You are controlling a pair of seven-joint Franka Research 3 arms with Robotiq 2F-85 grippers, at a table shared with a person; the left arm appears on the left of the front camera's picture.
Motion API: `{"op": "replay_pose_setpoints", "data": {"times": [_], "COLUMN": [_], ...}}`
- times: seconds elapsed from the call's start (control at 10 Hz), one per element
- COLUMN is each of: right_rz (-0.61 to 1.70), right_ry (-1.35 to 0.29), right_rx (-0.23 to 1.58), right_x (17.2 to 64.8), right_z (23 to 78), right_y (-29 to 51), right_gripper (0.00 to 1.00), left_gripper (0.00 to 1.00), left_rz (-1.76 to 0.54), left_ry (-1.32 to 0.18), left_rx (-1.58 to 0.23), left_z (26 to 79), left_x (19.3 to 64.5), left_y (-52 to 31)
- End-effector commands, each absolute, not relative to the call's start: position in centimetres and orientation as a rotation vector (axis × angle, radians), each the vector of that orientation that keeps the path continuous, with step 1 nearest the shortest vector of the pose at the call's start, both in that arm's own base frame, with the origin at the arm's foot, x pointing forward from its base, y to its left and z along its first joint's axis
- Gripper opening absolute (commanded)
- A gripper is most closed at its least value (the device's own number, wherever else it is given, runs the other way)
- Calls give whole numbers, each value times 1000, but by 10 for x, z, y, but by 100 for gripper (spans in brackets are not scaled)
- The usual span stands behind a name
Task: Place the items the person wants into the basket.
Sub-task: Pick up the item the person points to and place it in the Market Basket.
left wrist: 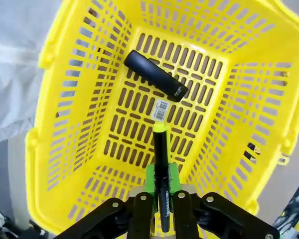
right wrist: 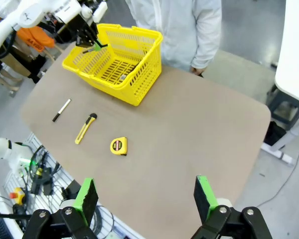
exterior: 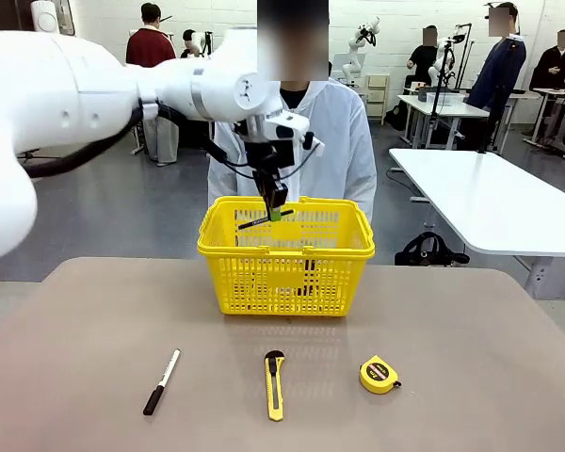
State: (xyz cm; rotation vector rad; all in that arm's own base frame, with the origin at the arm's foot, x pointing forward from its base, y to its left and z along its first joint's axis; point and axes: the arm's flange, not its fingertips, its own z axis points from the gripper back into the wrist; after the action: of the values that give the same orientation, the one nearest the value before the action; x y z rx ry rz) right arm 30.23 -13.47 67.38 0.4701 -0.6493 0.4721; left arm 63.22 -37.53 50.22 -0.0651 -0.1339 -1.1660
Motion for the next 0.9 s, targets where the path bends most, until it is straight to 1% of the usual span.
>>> {"op": "replay_pose_setpoints", "data": {"times": [0.0,0.3,0.8], "right_rz": [470,470,470], "right_ry": [-652,-652,-652], "right_rx": [469,469,469], "right_x": [304,304,304], "right_z": [674,674,674], "right_y": [-135,-135,-135], "right_gripper": [100,100,100], "left_gripper": [0,0,0], "left_rz": [-1221,-1243,-1252], "left_ry": [-110,-56,-34], "left_rx": [-31,-8,44], "left_z": [497,464,448], "left_x": [647,638,639], "left_y": [-376,-374,-374]}}
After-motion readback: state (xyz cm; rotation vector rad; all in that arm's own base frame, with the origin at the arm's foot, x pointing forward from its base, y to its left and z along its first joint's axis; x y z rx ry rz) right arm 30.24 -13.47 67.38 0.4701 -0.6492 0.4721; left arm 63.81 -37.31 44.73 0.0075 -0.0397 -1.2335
